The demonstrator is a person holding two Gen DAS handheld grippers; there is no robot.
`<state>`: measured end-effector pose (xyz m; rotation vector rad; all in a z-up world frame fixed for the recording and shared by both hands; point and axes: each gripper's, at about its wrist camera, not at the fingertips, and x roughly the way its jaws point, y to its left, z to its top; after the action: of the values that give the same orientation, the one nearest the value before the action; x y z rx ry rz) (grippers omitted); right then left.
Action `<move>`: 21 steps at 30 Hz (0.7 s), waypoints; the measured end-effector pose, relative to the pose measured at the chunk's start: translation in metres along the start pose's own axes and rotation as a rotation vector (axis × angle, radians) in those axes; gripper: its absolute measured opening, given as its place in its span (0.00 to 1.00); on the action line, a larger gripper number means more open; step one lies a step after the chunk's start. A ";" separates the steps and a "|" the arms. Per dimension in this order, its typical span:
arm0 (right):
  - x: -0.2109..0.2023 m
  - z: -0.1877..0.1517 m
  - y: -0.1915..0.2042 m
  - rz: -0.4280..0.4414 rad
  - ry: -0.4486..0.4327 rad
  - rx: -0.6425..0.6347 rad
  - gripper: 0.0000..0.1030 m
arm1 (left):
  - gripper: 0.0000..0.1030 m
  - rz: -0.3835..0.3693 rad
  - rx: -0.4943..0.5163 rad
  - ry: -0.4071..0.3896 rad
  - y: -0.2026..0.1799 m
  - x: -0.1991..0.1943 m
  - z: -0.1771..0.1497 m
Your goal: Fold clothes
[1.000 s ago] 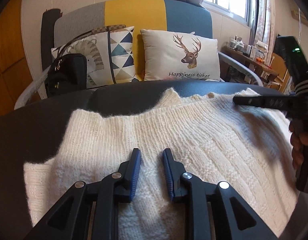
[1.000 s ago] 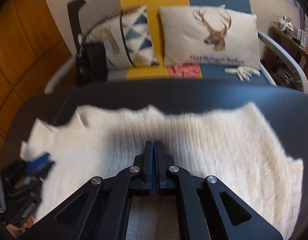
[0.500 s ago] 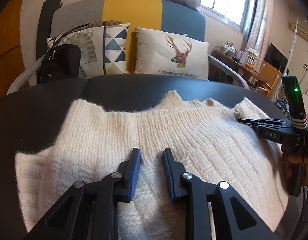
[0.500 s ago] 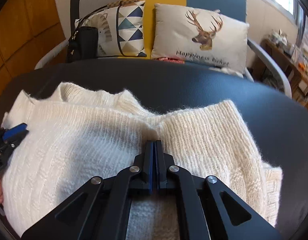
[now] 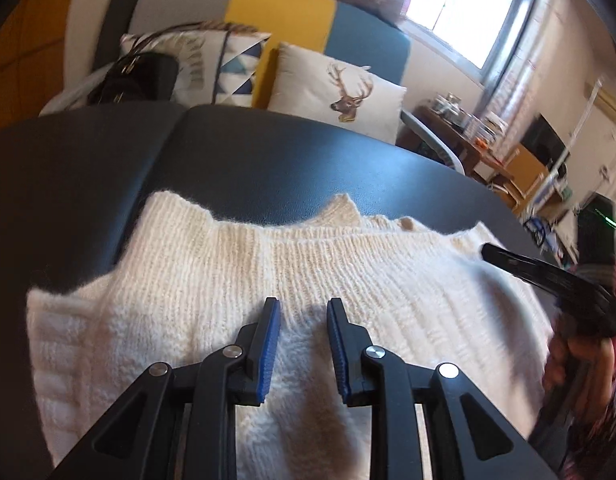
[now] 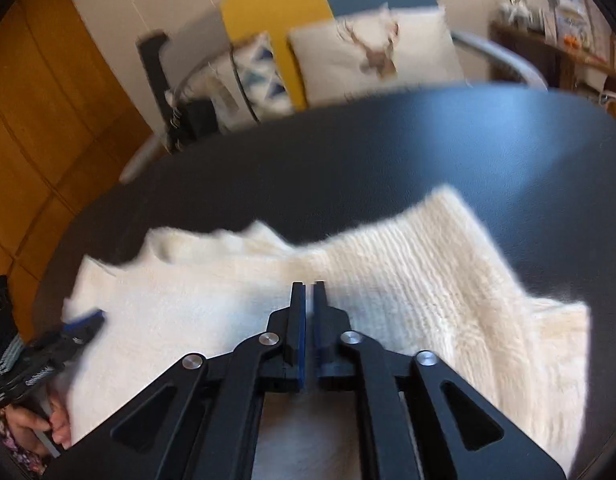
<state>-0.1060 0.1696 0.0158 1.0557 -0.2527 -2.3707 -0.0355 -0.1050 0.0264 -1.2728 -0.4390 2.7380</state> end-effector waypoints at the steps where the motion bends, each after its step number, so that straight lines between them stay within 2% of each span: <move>1: -0.008 0.000 0.013 0.046 -0.013 -0.027 0.06 | 0.23 0.027 0.024 0.009 -0.002 0.001 0.003; 3: -0.003 -0.006 0.053 0.086 0.086 -0.159 0.06 | 0.23 0.108 0.114 0.023 -0.008 0.006 0.009; 5: 0.015 -0.018 0.084 0.120 0.182 -0.239 0.06 | 0.23 0.189 0.215 0.032 -0.012 0.016 0.013; 7: 0.036 -0.026 0.107 0.132 0.264 -0.289 0.06 | 0.23 0.237 0.285 0.038 -0.012 0.027 0.016; 8: 0.046 -0.027 0.110 0.119 0.284 -0.295 0.06 | 0.23 0.231 0.275 0.034 -0.006 0.029 0.017; 12: 0.066 -0.016 0.110 0.110 0.307 -0.240 0.02 | 0.27 0.153 0.144 -0.001 0.021 0.032 0.024; 14: 0.073 -0.011 0.108 0.107 0.316 -0.200 0.01 | 0.27 0.056 0.006 -0.029 0.043 0.029 0.025; 16: 0.080 -0.006 0.107 0.103 0.324 -0.159 0.00 | 0.27 -0.033 -0.089 -0.034 0.060 0.026 0.026; 17: 0.083 -0.002 0.107 0.090 0.297 -0.148 0.00 | 0.27 -0.044 -0.124 -0.033 0.066 0.022 0.027; 20: 0.087 0.008 0.106 0.079 0.242 -0.097 0.00 | 0.23 -0.009 -0.211 -0.035 0.076 0.007 0.028; 21: 0.082 0.009 0.115 0.106 0.232 -0.122 0.06 | 0.23 0.022 -0.228 -0.053 0.077 -0.003 0.026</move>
<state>-0.1139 0.0284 0.0123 1.2139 -0.0761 -2.1187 -0.0508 -0.1848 0.0215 -1.2600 -0.7658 2.8101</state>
